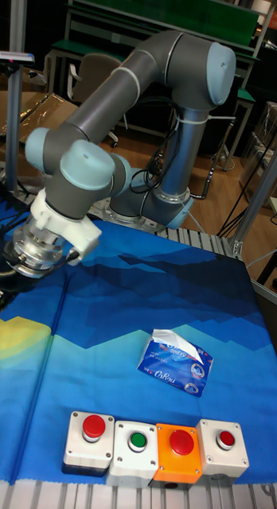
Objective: Press the button horizontally
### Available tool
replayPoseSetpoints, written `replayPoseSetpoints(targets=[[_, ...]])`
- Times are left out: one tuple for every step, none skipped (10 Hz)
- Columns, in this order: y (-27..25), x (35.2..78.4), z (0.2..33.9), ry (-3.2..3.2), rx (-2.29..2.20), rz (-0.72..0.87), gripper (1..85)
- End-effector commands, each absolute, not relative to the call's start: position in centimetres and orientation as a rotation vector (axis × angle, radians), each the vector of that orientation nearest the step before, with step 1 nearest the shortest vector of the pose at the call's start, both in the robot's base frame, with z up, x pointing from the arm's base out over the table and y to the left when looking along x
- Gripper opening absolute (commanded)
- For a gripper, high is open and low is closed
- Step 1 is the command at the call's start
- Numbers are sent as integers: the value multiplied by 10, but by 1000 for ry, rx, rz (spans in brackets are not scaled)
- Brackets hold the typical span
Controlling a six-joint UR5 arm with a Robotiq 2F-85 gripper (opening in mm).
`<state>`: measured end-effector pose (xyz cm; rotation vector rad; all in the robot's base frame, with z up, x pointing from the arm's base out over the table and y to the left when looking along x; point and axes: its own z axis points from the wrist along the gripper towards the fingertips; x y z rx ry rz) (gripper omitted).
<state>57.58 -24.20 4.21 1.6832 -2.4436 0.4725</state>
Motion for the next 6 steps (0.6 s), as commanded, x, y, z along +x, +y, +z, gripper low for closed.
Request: replayPoseSetpoints(targets=[[-207, 564, 65, -2710, 1465, 197, 10], [-212, 567, 81, -2825, 1289, 175, 10], [-211, 571, 95, -2948, 1076, 112, 10], [-212, 571, 106, -3042, 824, 40, 10], [-214, 580, 110, -3141, 540, 19, 10], [-223, 599, 109, -3231, 333, 12, 10]])
